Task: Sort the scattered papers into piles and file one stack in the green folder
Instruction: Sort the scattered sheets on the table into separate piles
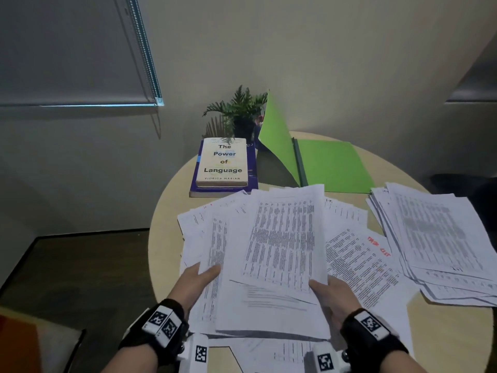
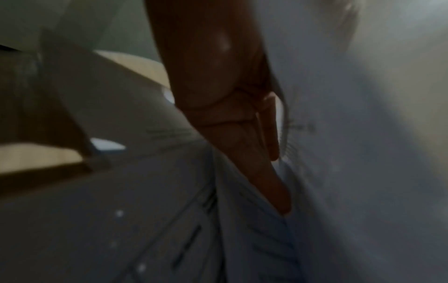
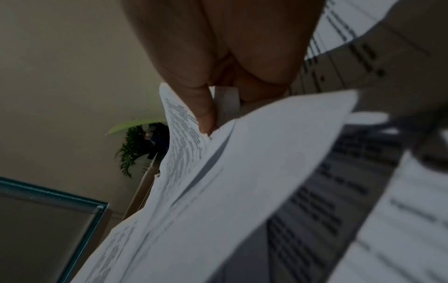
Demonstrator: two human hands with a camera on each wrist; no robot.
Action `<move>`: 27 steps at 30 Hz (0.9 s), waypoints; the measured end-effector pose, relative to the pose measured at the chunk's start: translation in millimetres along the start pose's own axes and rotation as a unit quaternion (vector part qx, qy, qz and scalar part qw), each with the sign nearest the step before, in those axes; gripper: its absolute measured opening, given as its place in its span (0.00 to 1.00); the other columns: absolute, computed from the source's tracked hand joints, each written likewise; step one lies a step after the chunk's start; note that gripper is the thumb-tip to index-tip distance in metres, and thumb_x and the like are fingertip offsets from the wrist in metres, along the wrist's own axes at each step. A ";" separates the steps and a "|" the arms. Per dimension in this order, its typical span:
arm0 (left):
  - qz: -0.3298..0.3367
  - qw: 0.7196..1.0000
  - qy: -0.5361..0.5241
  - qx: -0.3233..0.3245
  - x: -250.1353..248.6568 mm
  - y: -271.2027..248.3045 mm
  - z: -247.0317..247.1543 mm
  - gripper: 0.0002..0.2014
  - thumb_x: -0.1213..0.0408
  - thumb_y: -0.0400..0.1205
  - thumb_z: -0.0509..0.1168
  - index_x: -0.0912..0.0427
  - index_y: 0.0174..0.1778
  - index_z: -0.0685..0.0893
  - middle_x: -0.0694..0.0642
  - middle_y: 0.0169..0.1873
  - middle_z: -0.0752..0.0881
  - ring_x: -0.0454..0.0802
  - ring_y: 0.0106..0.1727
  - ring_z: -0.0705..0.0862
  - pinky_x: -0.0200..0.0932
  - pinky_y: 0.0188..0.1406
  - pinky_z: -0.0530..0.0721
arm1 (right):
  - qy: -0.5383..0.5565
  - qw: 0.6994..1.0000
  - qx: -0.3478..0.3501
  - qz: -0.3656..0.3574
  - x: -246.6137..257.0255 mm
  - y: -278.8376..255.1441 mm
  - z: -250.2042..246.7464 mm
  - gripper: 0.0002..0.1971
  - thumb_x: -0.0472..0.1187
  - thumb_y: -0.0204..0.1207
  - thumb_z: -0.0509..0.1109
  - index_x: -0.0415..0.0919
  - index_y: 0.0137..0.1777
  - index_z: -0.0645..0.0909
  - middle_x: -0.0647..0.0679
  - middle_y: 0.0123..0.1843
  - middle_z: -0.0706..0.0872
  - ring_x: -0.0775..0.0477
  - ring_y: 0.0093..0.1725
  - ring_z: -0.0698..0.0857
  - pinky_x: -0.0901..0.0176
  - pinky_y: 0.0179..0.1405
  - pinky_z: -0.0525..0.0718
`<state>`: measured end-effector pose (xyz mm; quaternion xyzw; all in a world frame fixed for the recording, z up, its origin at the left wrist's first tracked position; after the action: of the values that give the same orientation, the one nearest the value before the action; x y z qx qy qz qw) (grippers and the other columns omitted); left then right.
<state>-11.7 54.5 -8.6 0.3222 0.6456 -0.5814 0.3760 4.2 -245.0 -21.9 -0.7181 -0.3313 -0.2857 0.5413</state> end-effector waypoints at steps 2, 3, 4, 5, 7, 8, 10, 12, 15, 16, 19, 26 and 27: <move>-0.017 1.000 -0.006 0.019 2.6 -2.4 7.5 0.16 0.61 0.78 0.72 0.57 0.61 0.83 0.51 0.54 0.89 0.51 0.56 0.87 0.49 0.66 0.78 | 0.007 1.000 0.011 0.001 -5.2 1.8 11.7 0.09 0.39 0.73 0.71 0.32 0.45 0.83 0.31 0.44 0.88 0.30 0.45 0.87 0.40 0.53 0.85; -0.019 1.000 0.003 0.016 5.2 -1.8 9.6 0.17 0.63 0.78 0.71 0.61 0.63 0.83 0.54 0.54 0.90 0.53 0.55 0.88 0.51 0.64 0.81 | 0.003 1.000 0.013 -0.002 -2.8 0.2 16.6 0.12 0.42 0.74 0.69 0.31 0.42 0.80 0.32 0.39 0.84 0.35 0.39 0.83 0.49 0.46 0.82; -0.018 1.000 0.019 0.008 7.0 -1.0 10.4 0.17 0.66 0.79 0.70 0.64 0.63 0.82 0.57 0.54 0.90 0.56 0.55 0.88 0.52 0.62 0.82 | -0.011 1.000 0.015 -0.006 1.4 -2.5 19.1 0.14 0.44 0.76 0.66 0.32 0.38 0.76 0.32 0.35 0.79 0.39 0.36 0.78 0.55 0.39 0.76; -0.017 0.999 0.027 -0.002 8.8 0.4 9.4 0.16 0.69 0.79 0.69 0.65 0.63 0.82 0.59 0.54 0.90 0.57 0.54 0.88 0.53 0.61 0.83 | -0.032 0.999 0.009 -0.009 6.2 -3.7 19.2 0.15 0.46 0.77 0.62 0.35 0.35 0.73 0.30 0.34 0.77 0.41 0.34 0.75 0.59 0.36 0.72; -0.027 0.999 0.013 -0.022 10.0 1.2 3.8 0.15 0.70 0.81 0.66 0.67 0.63 0.81 0.62 0.56 0.89 0.61 0.56 0.87 0.58 0.64 0.81 | -0.084 0.996 -0.019 -0.014 14.6 -5.5 11.5 0.17 0.45 0.80 0.58 0.35 0.34 0.73 0.31 0.35 0.78 0.43 0.32 0.75 0.65 0.32 0.73; -0.028 0.999 -0.004 -0.029 10.6 2.7 0.1 0.14 0.71 0.82 0.65 0.66 0.63 0.81 0.62 0.56 0.89 0.62 0.57 0.87 0.60 0.65 0.80 | -0.105 0.994 -0.036 -0.023 17.8 -6.3 5.2 0.18 0.43 0.82 0.57 0.33 0.34 0.74 0.34 0.35 0.79 0.42 0.32 0.76 0.63 0.33 0.73; -0.032 0.998 -0.038 -0.037 8.3 2.3 -5.1 0.12 0.70 0.83 0.63 0.63 0.62 0.81 0.61 0.55 0.88 0.62 0.57 0.86 0.58 0.64 0.80 | -0.118 0.991 -0.043 -0.036 17.2 -5.6 -4.8 0.18 0.41 0.82 0.59 0.26 0.41 0.80 0.34 0.39 0.82 0.37 0.38 0.81 0.55 0.40 0.81; -0.046 0.995 -0.075 -0.039 9.4 3.5 -8.4 0.13 0.68 0.83 0.63 0.62 0.64 0.80 0.61 0.57 0.88 0.62 0.58 0.86 0.59 0.65 0.79 | -0.109 0.993 -0.020 -0.032 15.7 -11.2 -8.3 0.16 0.40 0.82 0.62 0.24 0.49 0.82 0.29 0.44 0.87 0.30 0.44 0.86 0.41 0.44 0.88; -0.047 0.995 -0.086 -0.025 10.6 3.8 -5.0 0.22 0.57 0.77 0.71 0.60 0.66 0.81 0.58 0.59 0.88 0.61 0.62 0.85 0.62 0.68 0.77 | -0.097 0.995 0.019 -0.016 14.8 -26.5 -0.8 0.12 0.37 0.81 0.63 0.29 0.45 0.84 0.35 0.43 0.89 0.38 0.38 0.87 0.51 0.37 0.86; -0.045 0.996 -0.078 -0.010 12.2 4.2 -1.9 0.26 0.55 0.73 0.75 0.60 0.65 0.81 0.57 0.58 0.89 0.60 0.61 0.86 0.61 0.67 0.78 | -0.140 0.989 0.029 -0.027 13.7 -29.3 3.4 0.12 0.39 0.80 0.64 0.32 0.42 0.84 0.36 0.43 0.90 0.39 0.39 0.87 0.54 0.40 0.84; -0.024 0.999 -0.026 0.010 12.6 2.3 11.6 0.17 0.65 0.76 0.74 0.60 0.59 0.83 0.58 0.54 0.90 0.55 0.55 0.87 0.52 0.59 0.83 | -0.244 0.967 0.037 -0.065 9.4 -31.5 14.1 0.13 0.47 0.76 0.66 0.41 0.33 0.79 0.37 0.36 0.88 0.39 0.37 0.86 0.57 0.36 0.79; 0.015 0.998 -0.026 -0.051 1.9 5.1 -12.8 0.13 0.77 0.79 0.66 0.63 0.59 0.79 0.65 0.53 0.87 0.62 0.55 0.85 0.53 0.63 0.78 | -0.423 0.893 -0.132 -0.084 13.4 -12.6 -27.6 0.26 0.55 0.73 0.66 0.49 0.71 0.73 0.43 0.72 0.75 0.40 0.72 0.72 0.48 0.69 0.72; 0.021 0.997 -0.035 -0.059 -1.6 3.1 -19.5 0.14 0.77 0.80 0.65 0.63 0.61 0.78 0.64 0.51 0.87 0.63 0.54 0.85 0.53 0.63 0.78 | -0.450 0.885 -0.110 -0.053 9.0 -9.5 -32.9 0.31 0.57 0.73 0.65 0.52 0.76 0.67 0.43 0.78 0.68 0.38 0.77 0.67 0.45 0.73 0.69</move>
<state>-10.4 74.3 -8.1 0.2927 0.6581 -0.5452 0.4290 0.6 -273.5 -1.1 -0.8059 -0.5429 0.0052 0.2361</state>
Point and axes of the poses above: each hand's wrist, its own y-axis towards the middle knuckle, its own z-axis out of the palm, x = y × z, the point moved 2 cm from there along y, towards the middle knuckle
